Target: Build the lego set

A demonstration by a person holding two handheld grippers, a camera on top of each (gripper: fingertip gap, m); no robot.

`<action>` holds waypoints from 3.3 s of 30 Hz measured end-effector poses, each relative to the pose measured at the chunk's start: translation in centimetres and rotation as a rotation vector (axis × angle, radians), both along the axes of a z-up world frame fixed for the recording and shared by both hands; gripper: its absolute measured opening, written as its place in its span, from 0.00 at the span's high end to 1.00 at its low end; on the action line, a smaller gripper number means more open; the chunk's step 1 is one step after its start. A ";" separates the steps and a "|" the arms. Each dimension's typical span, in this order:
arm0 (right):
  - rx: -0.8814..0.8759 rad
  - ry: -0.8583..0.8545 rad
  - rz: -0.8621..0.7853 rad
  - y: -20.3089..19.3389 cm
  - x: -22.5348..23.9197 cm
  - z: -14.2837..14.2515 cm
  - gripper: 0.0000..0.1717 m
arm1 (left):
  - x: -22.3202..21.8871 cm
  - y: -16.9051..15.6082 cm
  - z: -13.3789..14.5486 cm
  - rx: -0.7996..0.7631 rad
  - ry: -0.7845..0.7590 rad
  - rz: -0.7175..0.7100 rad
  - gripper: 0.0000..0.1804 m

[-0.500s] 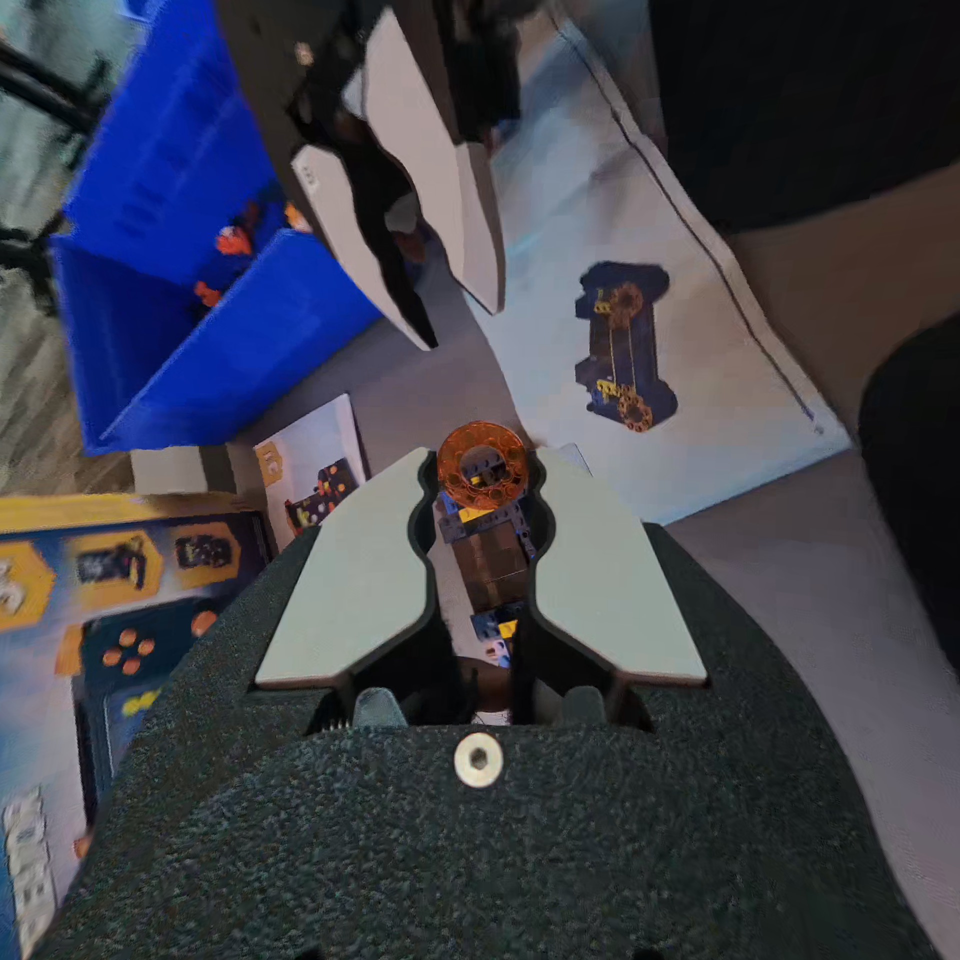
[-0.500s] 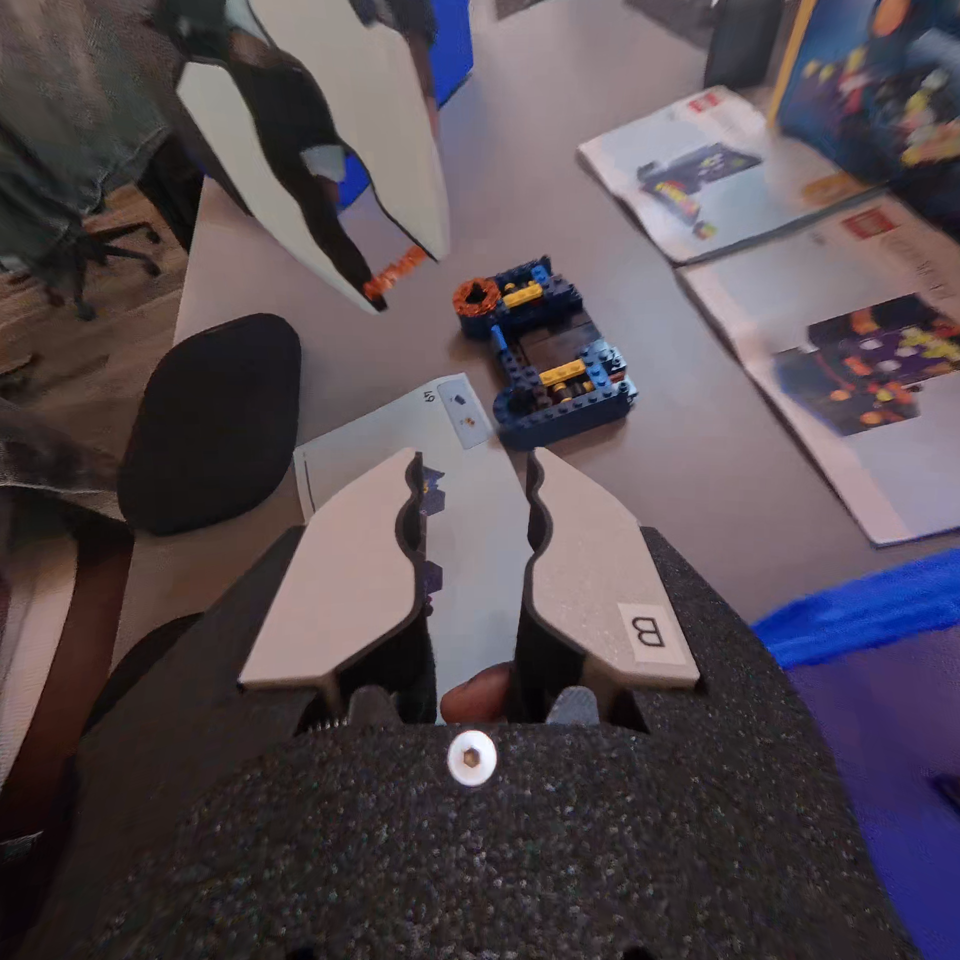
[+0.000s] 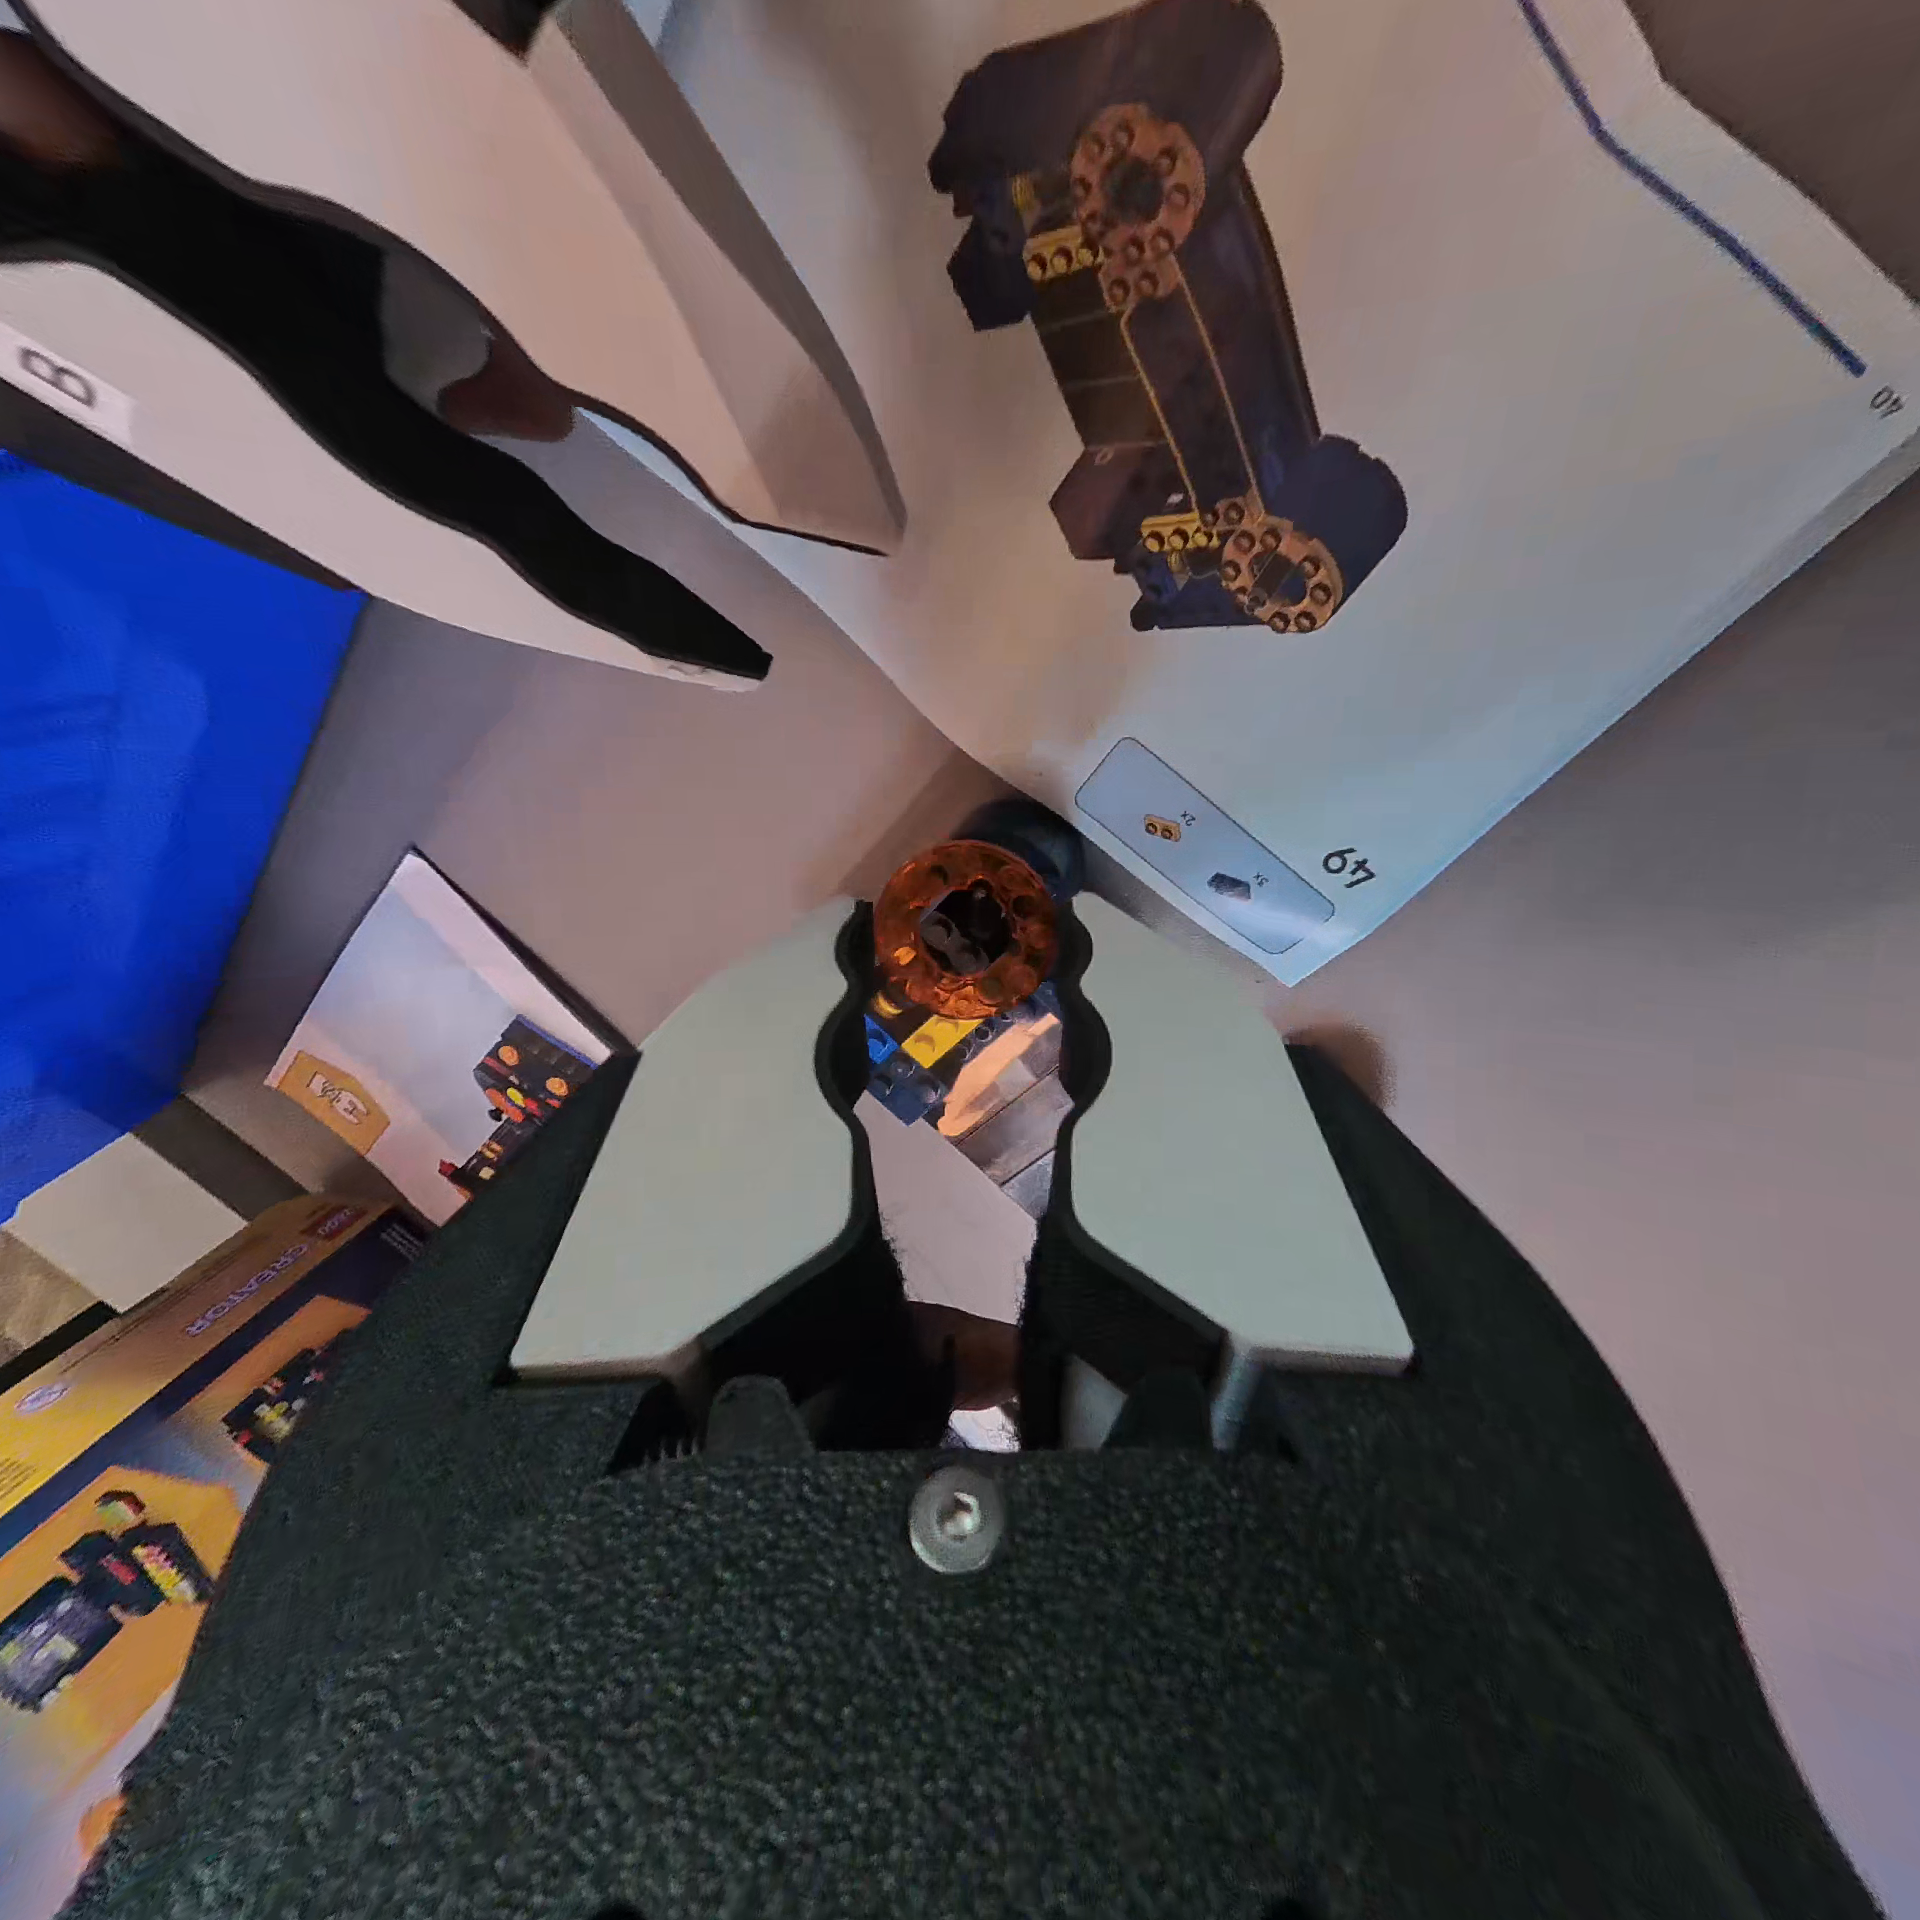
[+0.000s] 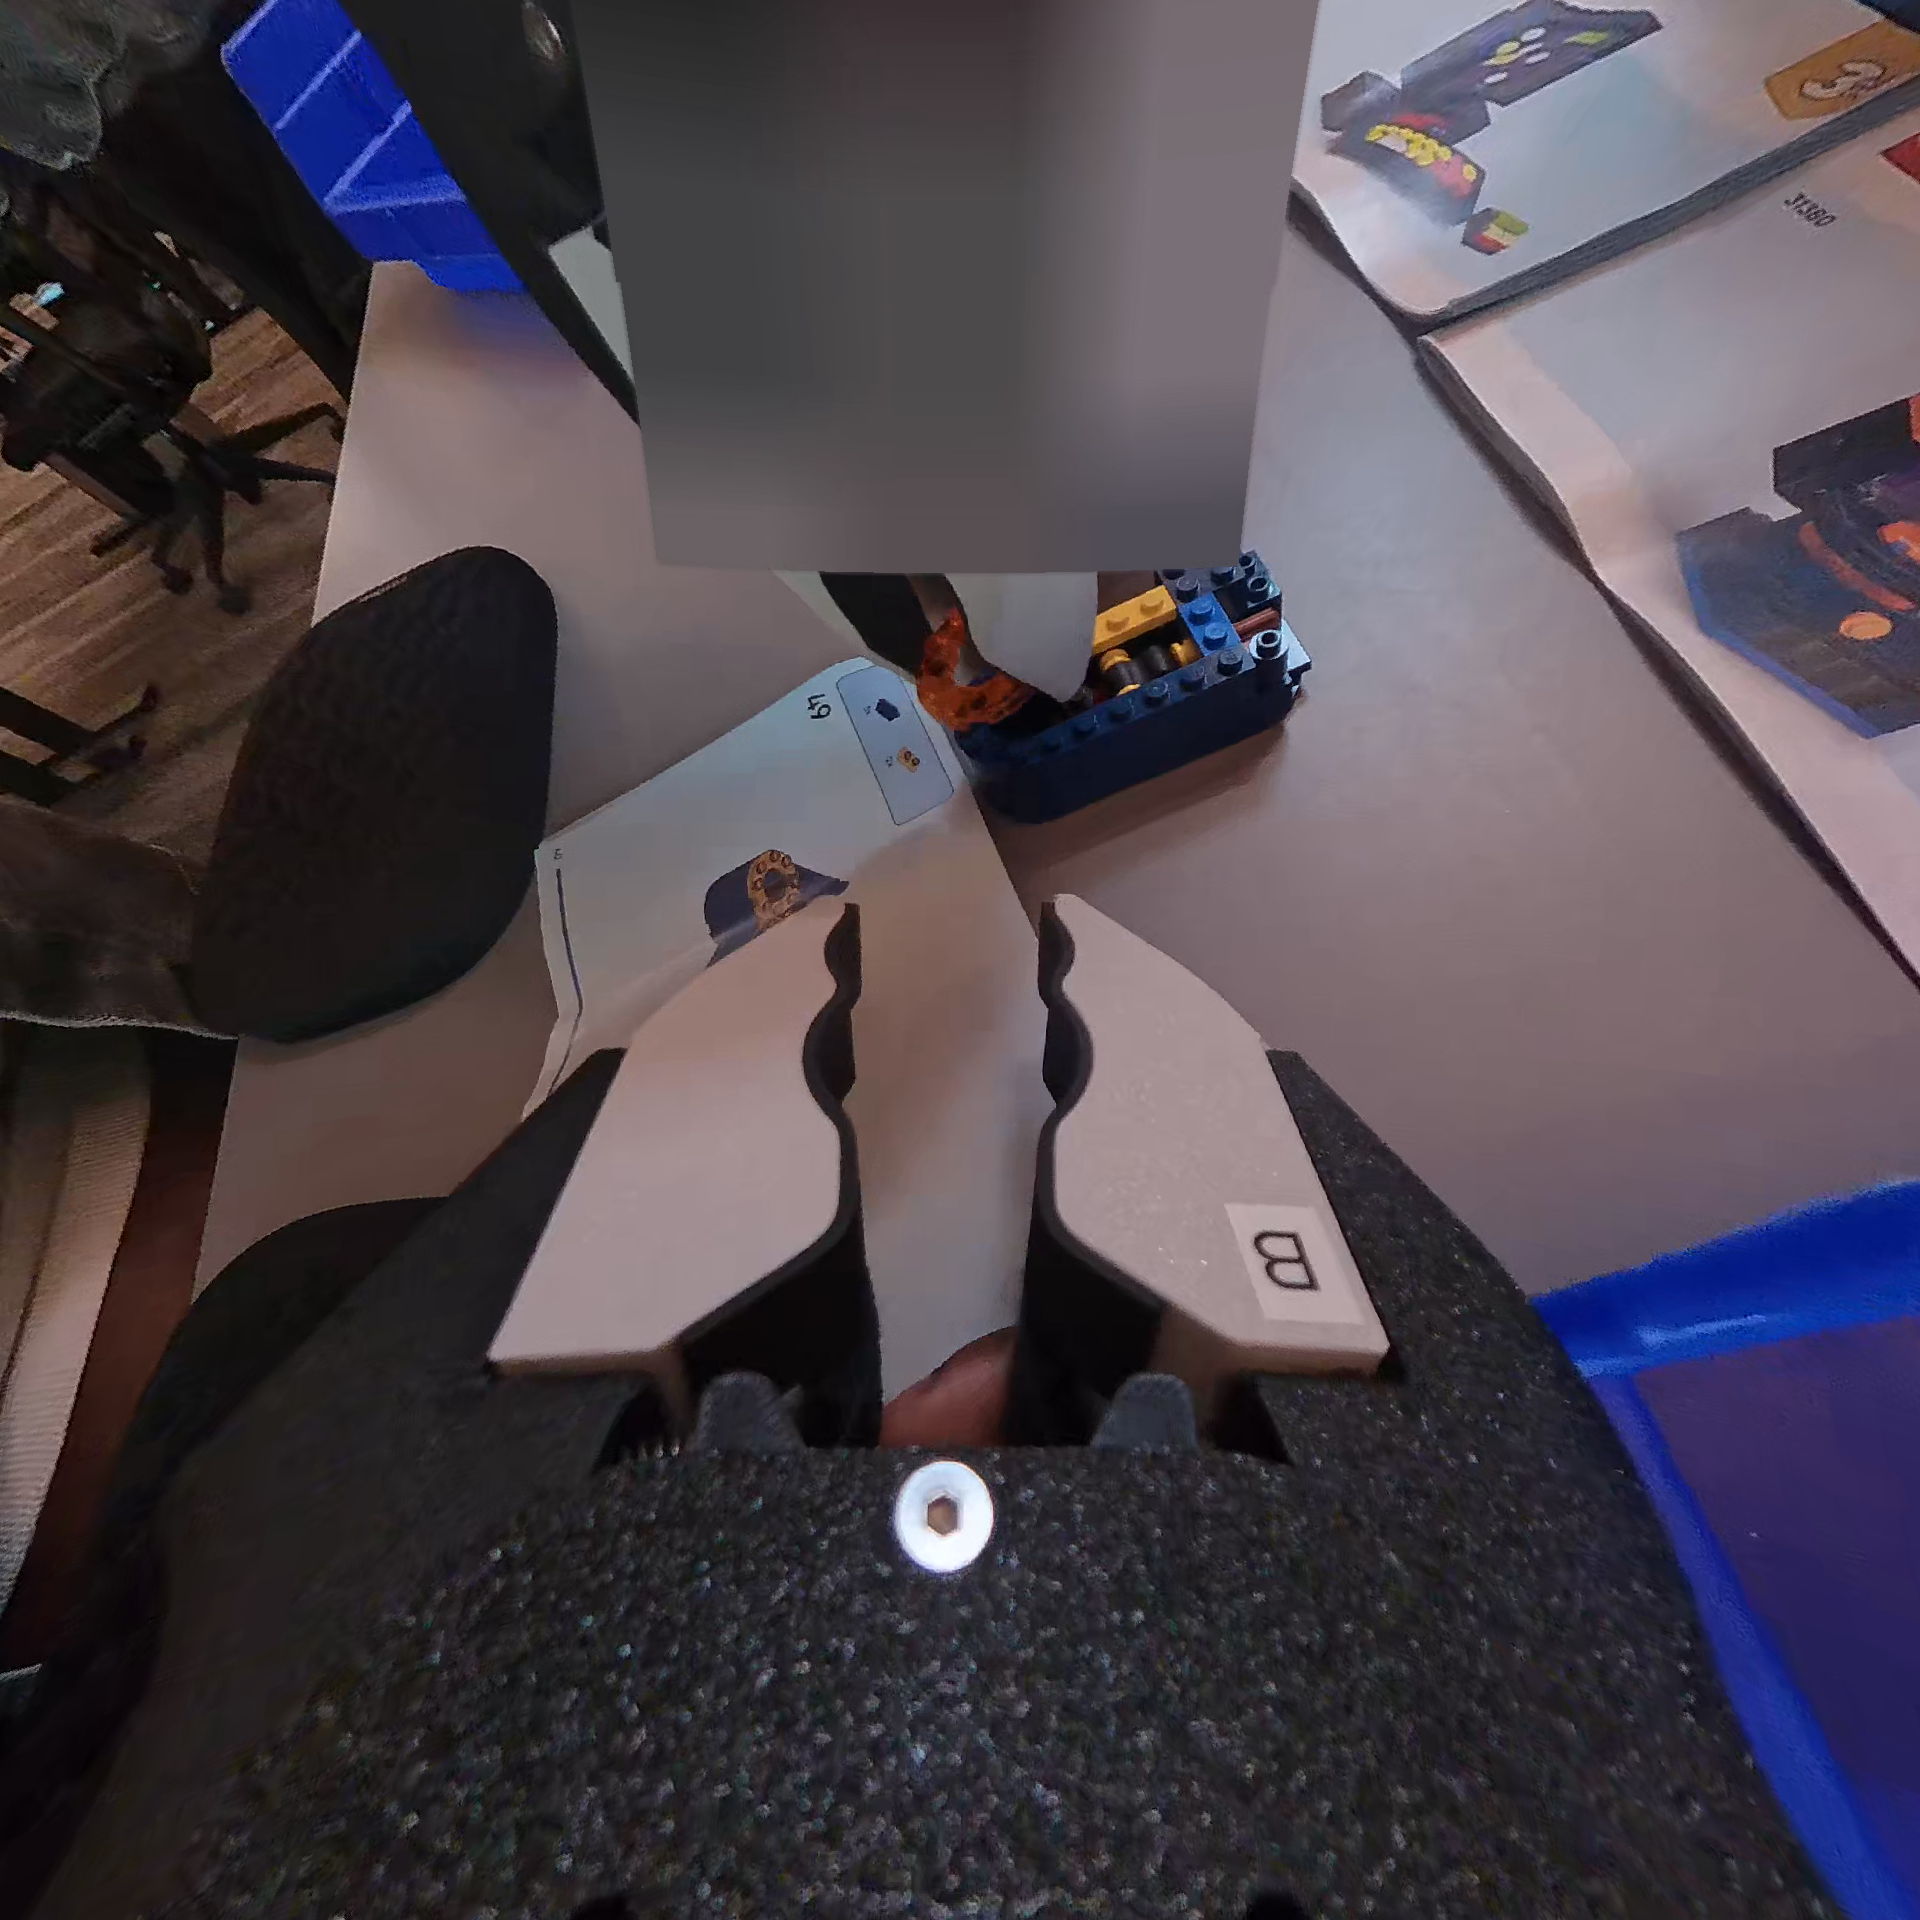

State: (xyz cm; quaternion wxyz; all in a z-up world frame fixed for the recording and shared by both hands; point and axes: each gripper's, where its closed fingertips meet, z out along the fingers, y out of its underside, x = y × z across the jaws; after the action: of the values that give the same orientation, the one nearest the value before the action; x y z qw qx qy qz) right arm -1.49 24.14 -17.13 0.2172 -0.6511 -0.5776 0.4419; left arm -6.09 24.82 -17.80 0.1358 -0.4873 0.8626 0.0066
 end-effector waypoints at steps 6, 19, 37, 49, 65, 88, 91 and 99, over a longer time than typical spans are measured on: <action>-0.002 -0.021 0.011 -0.2 -0.1 -0.6 0.82 | -0.5 0.0 -1.0 -0.049 0.047 -0.001 0.82; 0.024 -0.017 0.014 -0.4 -0.5 -0.8 0.83 | -0.3 0.0 -1.4 -0.129 0.025 0.025 0.82; 0.319 0.128 -0.071 1.2 -2.7 0.2 1.00 | -0.6 0.5 -1.5 -0.162 -0.013 0.096 0.78; 0.345 0.084 -0.050 1.4 -3.5 -0.2 1.00 | -1.0 0.3 -1.3 -0.153 -0.051 0.132 0.78; 0.374 -0.083 -0.036 2.7 -4.8 -1.9 1.00 | -2.0 0.9 -0.7 -0.059 -0.169 0.228 0.83; 0.393 -0.008 0.003 1.7 -5.4 -1.0 1.00 | -1.5 0.7 -0.6 -0.142 -0.219 0.283 0.89; 0.380 -0.006 0.002 1.7 -5.4 -1.0 1.00 | -1.5 0.7 -0.7 -0.146 -0.217 0.282 0.90; 0.426 -0.017 -0.041 1.8 -5.4 -1.1 1.00 | -1.8 1.0 -0.4 -0.132 -0.217 0.300 0.90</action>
State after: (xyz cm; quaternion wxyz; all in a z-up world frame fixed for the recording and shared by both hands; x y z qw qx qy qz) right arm -6.93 25.98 -18.21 0.3539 -0.6061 -0.6462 0.2998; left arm -7.86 25.84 -18.24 0.1933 -0.6162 0.7591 -0.0822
